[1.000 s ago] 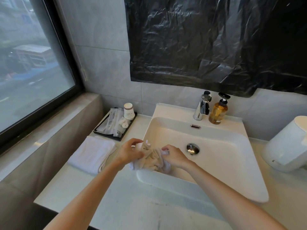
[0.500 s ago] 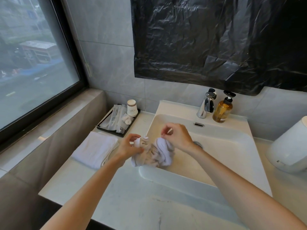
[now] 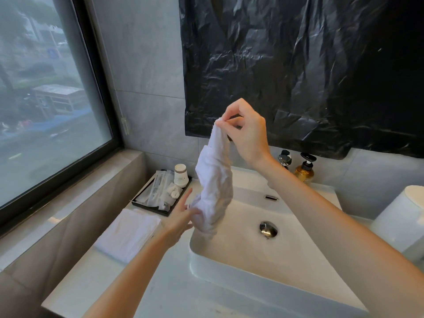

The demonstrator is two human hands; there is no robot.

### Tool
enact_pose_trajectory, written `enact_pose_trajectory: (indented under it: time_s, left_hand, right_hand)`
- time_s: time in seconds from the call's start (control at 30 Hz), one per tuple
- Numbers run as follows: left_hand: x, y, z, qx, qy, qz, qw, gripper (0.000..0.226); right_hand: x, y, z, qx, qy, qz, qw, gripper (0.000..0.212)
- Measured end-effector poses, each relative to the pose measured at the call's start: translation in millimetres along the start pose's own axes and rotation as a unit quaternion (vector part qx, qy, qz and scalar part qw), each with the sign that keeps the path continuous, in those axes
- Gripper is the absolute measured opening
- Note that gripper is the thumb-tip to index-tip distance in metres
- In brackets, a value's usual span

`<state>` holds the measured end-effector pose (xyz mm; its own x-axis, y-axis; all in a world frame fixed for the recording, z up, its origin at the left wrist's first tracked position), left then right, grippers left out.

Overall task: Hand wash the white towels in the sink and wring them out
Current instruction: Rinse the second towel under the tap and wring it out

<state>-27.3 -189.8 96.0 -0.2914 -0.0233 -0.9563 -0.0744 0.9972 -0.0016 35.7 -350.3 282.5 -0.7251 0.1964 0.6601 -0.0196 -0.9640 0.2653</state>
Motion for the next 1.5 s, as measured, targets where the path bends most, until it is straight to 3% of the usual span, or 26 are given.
enact_pose_trajectory:
  time_s: [0.1,0.27,0.4,0.53,0.63,0.73,0.83,0.97,1.1,1.17,1.23,1.3,1.37,1.5]
  left_hand:
    - [-30,-7,0,0.018,-0.048,0.097,0.994,0.087]
    - [-84,-9,2,0.054,-0.198,0.132,0.970,0.093]
    - [-102,-9,3,0.025,-0.244,0.219,0.944,0.062]
    - [-115,3,-1,-0.081,-0.271,0.298,0.912,0.036]
    - [-122,15,-6,-0.156,-0.312,0.281,0.894,0.032]
    - [-124,19,-18,-0.131,-0.362,0.363,0.848,0.038]
    - [-130,21,-25,-0.164,-0.397,0.322,0.844,0.032]
    - [-145,18,-32,-0.211,-0.428,0.256,0.841,0.028]
    - [-162,12,-37,-0.206,-0.470,0.265,0.817,0.026]
    - [-169,11,-37,-0.214,-0.478,0.266,0.810,0.027]
    - [-176,9,-37,-0.210,-0.493,0.265,0.802,0.027]
    - [-184,3,-36,-0.183,-0.515,0.280,0.789,0.028]
    - [-189,-2,-34,-0.162,-0.515,0.293,0.789,0.033]
    - [-186,5,-23,-0.167,-0.456,0.280,0.828,0.049]
  right_hand:
    - [6,0,9,-0.005,0.032,-0.033,0.999,0.016]
    - [2,6,14,-0.017,0.047,-0.042,0.998,0.025]
    - [-4,14,19,-0.025,0.046,-0.027,0.998,0.027]
    - [-15,18,15,-0.005,0.044,-0.035,0.998,0.027]
    - [-30,16,6,0.007,0.008,-0.033,0.999,0.024]
    - [-42,7,-8,0.016,-0.031,-0.033,0.999,0.021]
    - [-48,-2,-15,0.021,-0.071,-0.032,0.997,0.029]
    - [-48,-19,-32,0.098,-0.089,-0.066,0.989,0.041]
    - [-40,-32,-43,0.221,-0.234,0.014,0.947,0.014]
    - [-29,-26,-37,0.254,-0.308,0.102,0.911,0.015]
    - [-17,-19,-28,0.309,-0.267,0.138,0.902,0.026]
    - [-10,-14,-23,0.360,-0.179,0.056,0.914,0.023]
    - [-10,-11,-17,0.319,-0.143,-0.043,0.936,0.004]
    - [-12,-5,-1,0.209,-0.131,-0.040,0.968,0.015]
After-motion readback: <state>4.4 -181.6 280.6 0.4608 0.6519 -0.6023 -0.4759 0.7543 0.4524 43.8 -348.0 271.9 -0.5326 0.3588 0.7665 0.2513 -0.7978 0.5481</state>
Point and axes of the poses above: each hand's wrist, its own z-axis towards the middle knuckle, its own y-axis out of the back of the hand, x = y × z, the point moved 1 cm from there along z, towards the middle knuckle, and after that the axes turned 4 degrees about z, right-handed, at the moved point
